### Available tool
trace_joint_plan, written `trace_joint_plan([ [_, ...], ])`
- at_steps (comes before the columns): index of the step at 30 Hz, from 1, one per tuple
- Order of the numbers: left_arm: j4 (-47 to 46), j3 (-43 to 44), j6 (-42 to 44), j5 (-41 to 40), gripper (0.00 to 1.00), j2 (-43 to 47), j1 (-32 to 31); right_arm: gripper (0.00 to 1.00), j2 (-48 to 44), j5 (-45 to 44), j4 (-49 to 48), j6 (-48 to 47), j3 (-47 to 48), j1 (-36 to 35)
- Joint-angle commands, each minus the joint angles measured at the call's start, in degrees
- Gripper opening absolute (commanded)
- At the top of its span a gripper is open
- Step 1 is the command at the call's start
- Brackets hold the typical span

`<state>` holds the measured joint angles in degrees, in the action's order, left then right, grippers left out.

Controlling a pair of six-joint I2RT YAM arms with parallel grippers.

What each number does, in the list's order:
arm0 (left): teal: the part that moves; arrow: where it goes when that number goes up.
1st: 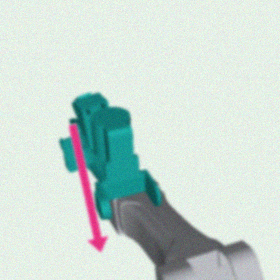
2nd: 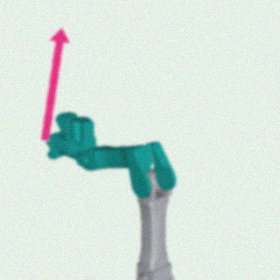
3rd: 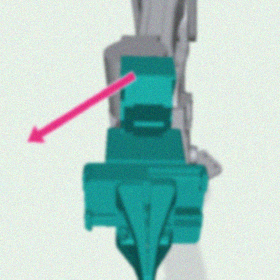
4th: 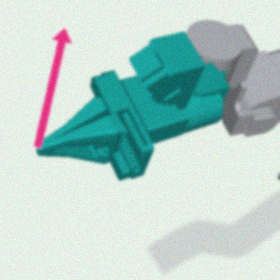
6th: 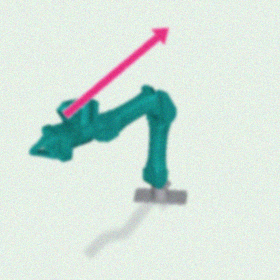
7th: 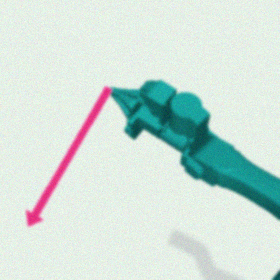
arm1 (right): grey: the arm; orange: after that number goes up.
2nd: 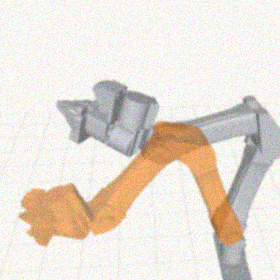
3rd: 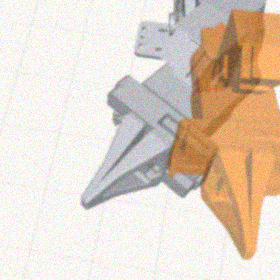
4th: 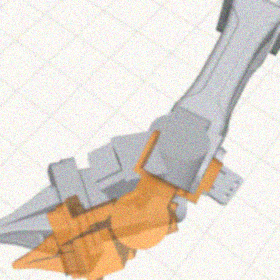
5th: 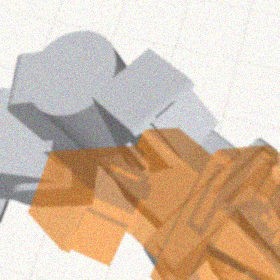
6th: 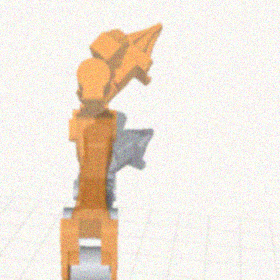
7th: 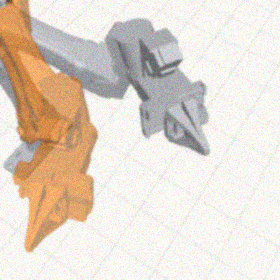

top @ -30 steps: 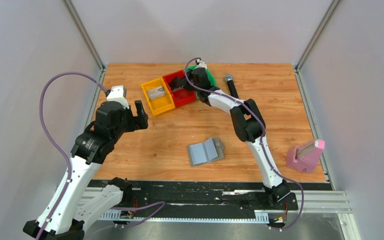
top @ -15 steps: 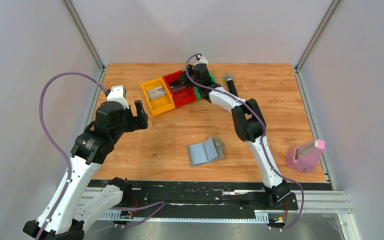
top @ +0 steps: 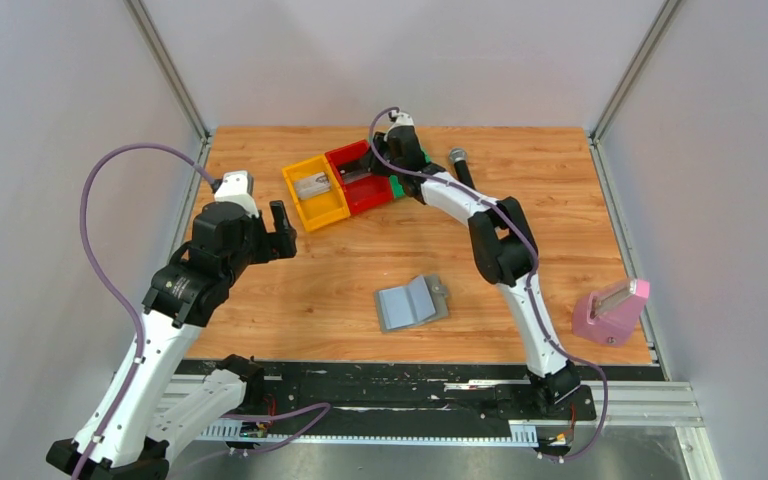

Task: Take the credit cards out of the card holder
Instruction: Place the credit card in the storage box, then remove the credit card from the card holder.

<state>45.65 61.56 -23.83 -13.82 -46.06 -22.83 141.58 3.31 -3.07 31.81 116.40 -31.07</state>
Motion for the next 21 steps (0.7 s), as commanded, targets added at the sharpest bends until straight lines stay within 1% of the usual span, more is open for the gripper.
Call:
trace_joint_plan([
  [1, -0.5, 0.1, 0.4, 1.5, 1.00, 0.0, 0.1, 0.24, -12.5, 2.2, 1.7, -2.5, -5.3, -0.8],
  [4, -1.3, -0.8, -0.7, 4.7, 1.00, -0.5, 0.1, 0.24, -19.9, 3.5, 4.7, -1.9, -13.6, -1.1],
  [6, -2.3, -1.8, -1.1, 8.3, 1.00, -0.9, 0.2, 0.24, -24.5, 4.2, 7.0, -1.7, -18.2, -1.5],
  [8, -3.4, -3.5, -2.5, 11.1, 1.00, -1.3, 0.1, 0.27, -29.2, 4.2, 8.9, -1.7, -25.4, -2.3],
  [11, -5.9, -6.1, -4.5, 14.8, 1.00, -0.6, 0.1, 0.32, -35.4, 4.6, 12.2, -1.6, -33.1, -3.6],
  [15, -7.9, -9.2, -6.3, 17.8, 1.00, 0.6, 0.2, 0.36, -41.8, 5.3, 16.9, -0.4, -41.0, -6.5],
  [21, -6.7, -9.1, -4.6, 18.5, 1.00, 0.8, 0.1, 0.41, -48.6, 6.6, 18.7, 2.5, -51.8, -11.3],
])
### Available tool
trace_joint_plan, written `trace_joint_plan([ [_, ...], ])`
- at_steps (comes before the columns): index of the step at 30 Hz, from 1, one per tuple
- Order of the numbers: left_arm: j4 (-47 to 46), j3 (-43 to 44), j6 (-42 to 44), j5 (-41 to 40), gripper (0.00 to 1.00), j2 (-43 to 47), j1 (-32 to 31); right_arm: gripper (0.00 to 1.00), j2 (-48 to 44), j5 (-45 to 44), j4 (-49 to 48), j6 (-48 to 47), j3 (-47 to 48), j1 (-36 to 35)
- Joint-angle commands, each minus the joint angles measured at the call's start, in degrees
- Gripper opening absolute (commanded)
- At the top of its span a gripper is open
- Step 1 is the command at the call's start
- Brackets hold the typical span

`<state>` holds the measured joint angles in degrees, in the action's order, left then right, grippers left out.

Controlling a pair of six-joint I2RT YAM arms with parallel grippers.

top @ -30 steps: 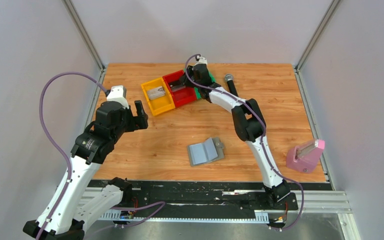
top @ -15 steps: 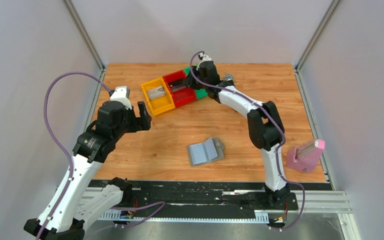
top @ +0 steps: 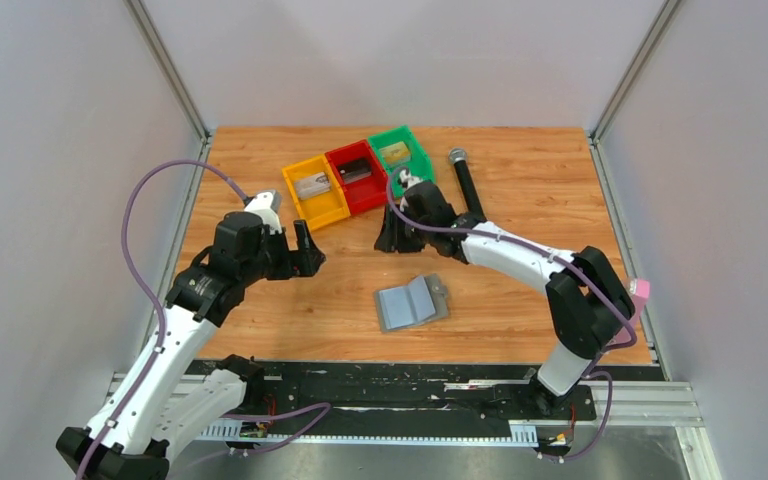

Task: Take the credit cards out of the card holder
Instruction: Remove the credit card from the card holder.

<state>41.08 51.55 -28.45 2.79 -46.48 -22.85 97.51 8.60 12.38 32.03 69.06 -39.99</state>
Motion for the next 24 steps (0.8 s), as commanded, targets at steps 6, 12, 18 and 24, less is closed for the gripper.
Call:
trace_joint_plan([
  [6, -1.7, 1.1, 2.1, 1.8, 1.00, 2.3, 0.1, 0.44, -9.5, 0.2, 4.2, 4.9, -10.1, -5.2],
  [12, -3.0, 1.1, 3.3, 4.8, 1.00, 2.4, 0.2, 0.54, -11.5, -1.8, 6.7, 5.7, -11.1, -7.1],
  [18, -3.6, 1.2, 3.8, 4.5, 1.00, 2.1, 0.2, 0.59, -11.4, -5.1, 8.5, 7.3, -11.3, -8.3],
  [24, -3.6, 1.1, 3.8, 3.8, 1.00, 2.3, 0.2, 0.62, -8.8, -9.5, 10.1, 7.2, -10.2, -11.3],
])
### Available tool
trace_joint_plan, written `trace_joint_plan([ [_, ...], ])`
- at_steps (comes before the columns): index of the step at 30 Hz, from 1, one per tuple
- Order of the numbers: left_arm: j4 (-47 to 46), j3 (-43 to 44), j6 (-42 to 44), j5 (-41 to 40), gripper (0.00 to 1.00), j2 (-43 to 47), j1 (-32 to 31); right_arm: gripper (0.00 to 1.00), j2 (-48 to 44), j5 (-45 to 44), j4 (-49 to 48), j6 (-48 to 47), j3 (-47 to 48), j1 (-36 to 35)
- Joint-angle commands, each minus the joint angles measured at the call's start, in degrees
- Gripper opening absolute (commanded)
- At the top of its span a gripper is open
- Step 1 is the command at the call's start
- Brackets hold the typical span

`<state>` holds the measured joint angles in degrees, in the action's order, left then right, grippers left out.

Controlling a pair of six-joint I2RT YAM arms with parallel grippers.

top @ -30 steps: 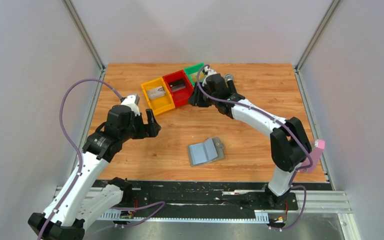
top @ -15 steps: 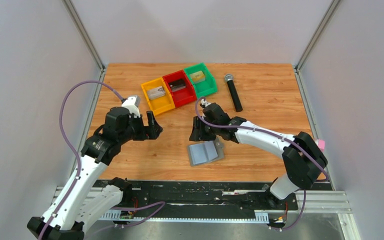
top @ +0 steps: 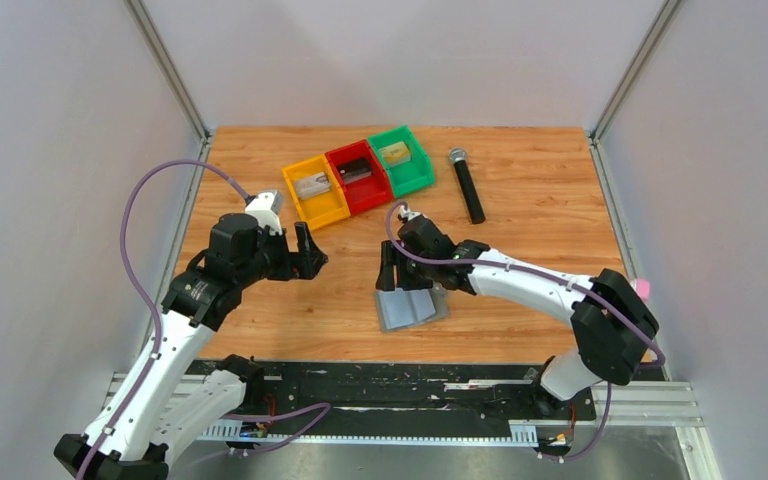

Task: Take the credit cards out of the card holder
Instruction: Remove the credit card from the card holder.

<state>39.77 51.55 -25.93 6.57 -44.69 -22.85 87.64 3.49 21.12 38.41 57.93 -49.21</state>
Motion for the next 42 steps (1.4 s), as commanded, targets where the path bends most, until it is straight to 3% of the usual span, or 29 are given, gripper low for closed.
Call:
trace_joint_plan([
  [1, -2.3, 1.1, 1.3, -0.1, 1.00, 0.6, 0.2, 0.62, 1.6, -5.8, 1.9, 0.7, 1.4, -2.6],
  [8, -2.1, 1.5, 1.6, -0.2, 1.00, 0.7, 0.2, 0.64, 6.4, -16.1, 8.2, -0.2, 5.0, -5.8],
  [18, -2.2, 1.5, 1.9, -0.6, 1.00, 1.7, 0.2, 0.66, 10.1, -14.1, 8.8, -0.1, 5.4, -6.7],
  [31, -2.0, 1.1, 1.4, -0.7, 1.00, 1.3, 0.2, 0.66, 14.3, -20.2, 10.9, -0.2, 7.3, -9.8],
  [42, -2.1, 0.5, 0.1, -0.8, 1.00, 0.2, 0.2, 0.52, 13.9, -20.3, 10.8, 0.5, 6.6, -10.0],
])
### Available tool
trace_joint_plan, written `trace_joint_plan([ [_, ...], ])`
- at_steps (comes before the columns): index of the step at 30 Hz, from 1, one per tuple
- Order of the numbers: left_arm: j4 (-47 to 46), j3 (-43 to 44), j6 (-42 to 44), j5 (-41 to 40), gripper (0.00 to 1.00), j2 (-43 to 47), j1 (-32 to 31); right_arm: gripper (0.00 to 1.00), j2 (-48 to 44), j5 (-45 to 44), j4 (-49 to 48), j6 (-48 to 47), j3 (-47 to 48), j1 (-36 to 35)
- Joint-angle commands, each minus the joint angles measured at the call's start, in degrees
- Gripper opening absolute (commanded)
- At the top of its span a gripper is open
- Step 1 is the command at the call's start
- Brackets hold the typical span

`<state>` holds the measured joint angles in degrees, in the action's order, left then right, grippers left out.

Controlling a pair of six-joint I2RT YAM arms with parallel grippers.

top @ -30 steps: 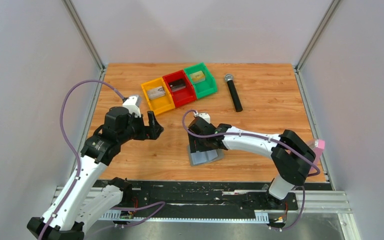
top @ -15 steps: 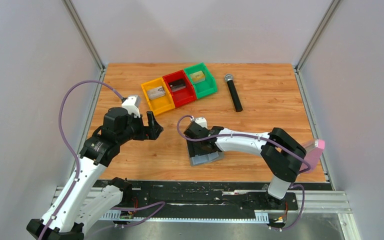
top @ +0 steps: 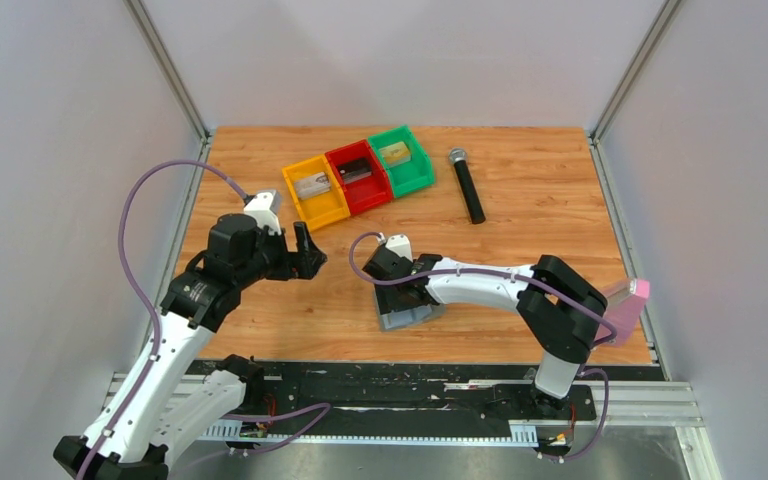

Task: Take the credit cards out of the card holder
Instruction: Remove the credit card from the card holder.

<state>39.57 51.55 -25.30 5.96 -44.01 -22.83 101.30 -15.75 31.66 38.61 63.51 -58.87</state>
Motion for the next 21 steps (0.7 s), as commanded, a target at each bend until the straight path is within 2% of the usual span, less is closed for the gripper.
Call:
trace_joint_plan([
  [1, -2.2, 0.2, -1.1, 0.3, 1.00, -0.7, 0.2, 0.51, 0.1, -1.0, 0.1, 0.5, 1.0, -0.4],
  [6, -3.6, -1.4, -3.6, 2.4, 0.99, -1.4, 0.1, 0.50, -0.3, -0.8, -1.0, 0.7, 0.2, -0.4],
  [11, -7.8, -5.7, -6.9, 8.9, 0.93, -2.8, 0.2, 0.46, -3.3, 0.7, -5.2, 1.2, -2.3, -0.1],
  [18, -18.1, -11.9, -11.5, 20.5, 0.78, -9.4, -0.1, 0.42, -10.6, 8.9, -17.9, 3.8, -12.0, 3.5],
  [20, -21.4, -13.4, -12.2, 21.3, 0.69, -11.9, -0.3, 0.42, -12.5, 12.3, -22.3, 4.4, -15.1, 5.2],
  [21, -22.6, -14.4, -12.9, 21.5, 0.62, -12.7, -0.5, 0.41, -13.3, 14.0, -24.5, 4.7, -16.6, 6.0],
])
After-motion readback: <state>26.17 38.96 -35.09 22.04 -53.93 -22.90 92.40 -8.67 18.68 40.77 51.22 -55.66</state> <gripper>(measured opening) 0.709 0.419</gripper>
